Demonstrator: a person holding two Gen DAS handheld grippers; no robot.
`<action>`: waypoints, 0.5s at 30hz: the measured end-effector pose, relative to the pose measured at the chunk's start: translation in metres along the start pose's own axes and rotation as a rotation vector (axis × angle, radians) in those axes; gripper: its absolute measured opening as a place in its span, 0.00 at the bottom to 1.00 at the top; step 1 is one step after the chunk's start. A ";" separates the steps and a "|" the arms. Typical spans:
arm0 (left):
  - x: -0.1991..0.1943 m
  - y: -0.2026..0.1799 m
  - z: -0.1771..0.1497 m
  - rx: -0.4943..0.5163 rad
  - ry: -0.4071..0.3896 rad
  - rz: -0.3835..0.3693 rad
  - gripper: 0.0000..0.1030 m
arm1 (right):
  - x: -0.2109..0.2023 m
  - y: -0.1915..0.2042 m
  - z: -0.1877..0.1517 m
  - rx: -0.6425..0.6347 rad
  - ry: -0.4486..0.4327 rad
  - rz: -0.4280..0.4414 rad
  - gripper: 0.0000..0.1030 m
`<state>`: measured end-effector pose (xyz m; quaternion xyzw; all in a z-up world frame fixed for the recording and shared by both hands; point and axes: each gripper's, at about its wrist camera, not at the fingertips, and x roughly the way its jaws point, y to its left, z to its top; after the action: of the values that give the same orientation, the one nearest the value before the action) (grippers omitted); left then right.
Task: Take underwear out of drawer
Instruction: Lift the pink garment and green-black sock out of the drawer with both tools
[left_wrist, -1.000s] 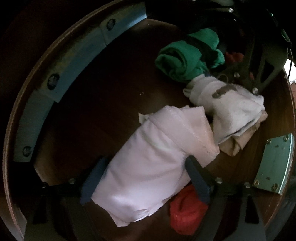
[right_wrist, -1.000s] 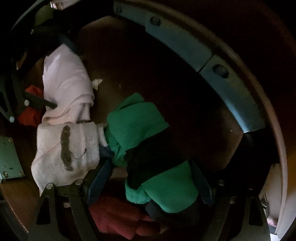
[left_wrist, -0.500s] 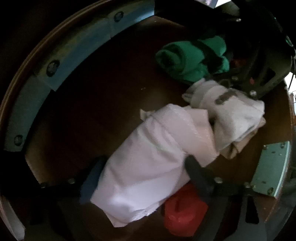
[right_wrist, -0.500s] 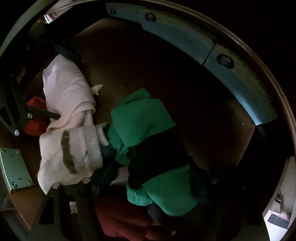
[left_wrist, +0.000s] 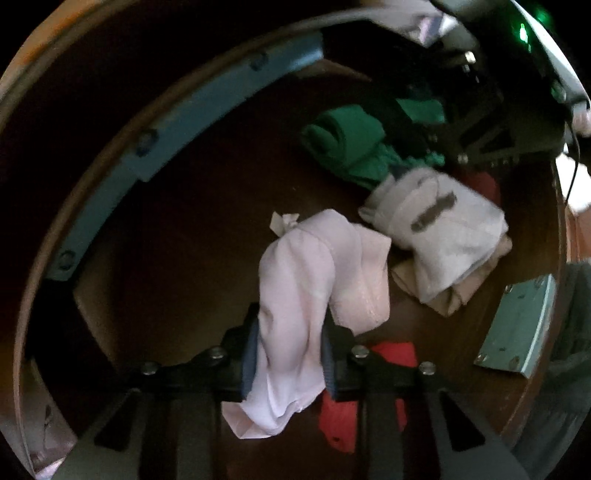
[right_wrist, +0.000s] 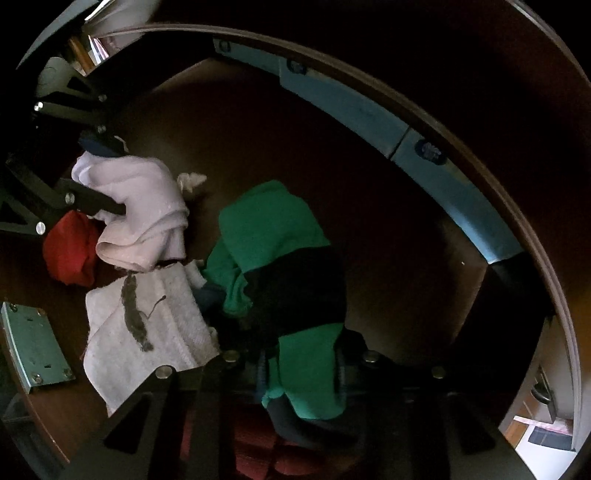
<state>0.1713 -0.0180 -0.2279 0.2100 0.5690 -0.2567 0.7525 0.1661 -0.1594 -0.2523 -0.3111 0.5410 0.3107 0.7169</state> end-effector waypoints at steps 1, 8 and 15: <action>-0.003 0.002 -0.001 -0.017 -0.011 0.004 0.26 | 0.000 -0.002 0.001 0.012 -0.004 -0.010 0.28; -0.019 0.010 -0.016 -0.108 -0.080 0.010 0.26 | -0.013 0.000 -0.003 0.047 -0.040 0.020 0.28; -0.035 0.013 -0.032 -0.201 -0.167 0.039 0.26 | -0.038 0.010 -0.021 0.123 -0.124 0.067 0.28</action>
<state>0.1476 0.0165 -0.2026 0.1226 0.5229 -0.2002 0.8194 0.1371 -0.1738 -0.2209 -0.2284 0.5237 0.3193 0.7561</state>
